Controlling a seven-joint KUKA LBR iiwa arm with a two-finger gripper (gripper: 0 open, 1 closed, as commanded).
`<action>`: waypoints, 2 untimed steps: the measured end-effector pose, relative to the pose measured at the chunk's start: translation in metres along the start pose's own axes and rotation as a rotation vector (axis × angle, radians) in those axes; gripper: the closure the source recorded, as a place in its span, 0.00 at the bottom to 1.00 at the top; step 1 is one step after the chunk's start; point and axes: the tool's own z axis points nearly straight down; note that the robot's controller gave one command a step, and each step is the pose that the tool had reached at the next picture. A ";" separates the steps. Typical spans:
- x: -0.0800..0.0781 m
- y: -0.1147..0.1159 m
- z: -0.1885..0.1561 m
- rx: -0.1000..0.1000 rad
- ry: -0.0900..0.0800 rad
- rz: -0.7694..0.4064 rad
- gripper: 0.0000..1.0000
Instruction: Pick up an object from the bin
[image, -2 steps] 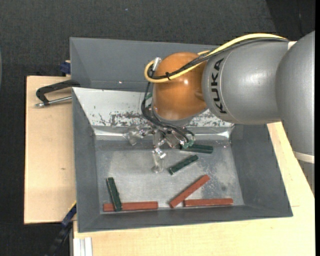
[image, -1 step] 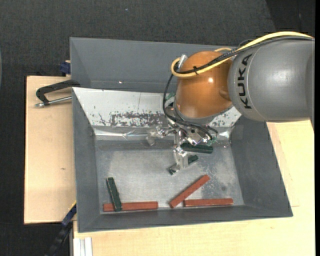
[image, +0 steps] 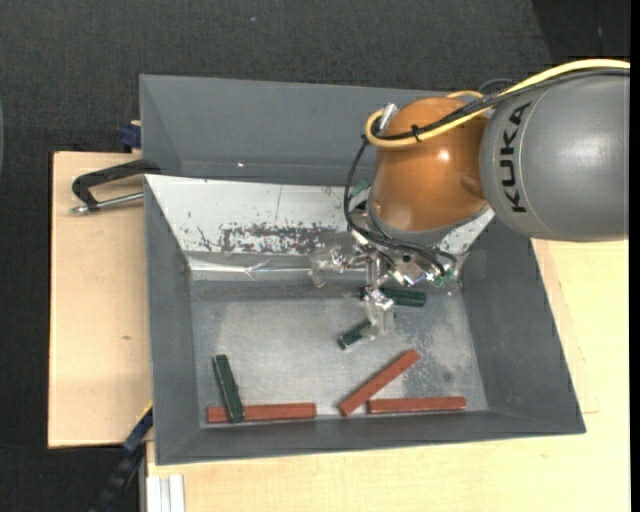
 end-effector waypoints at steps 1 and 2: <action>0.022 -0.031 0.035 0.000 -0.003 -0.051 0.00; -0.001 -0.023 0.069 -0.001 -0.003 -0.279 1.00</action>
Offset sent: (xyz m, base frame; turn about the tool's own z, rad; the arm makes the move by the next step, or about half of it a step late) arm 0.0134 -0.0196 -0.0706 -0.2818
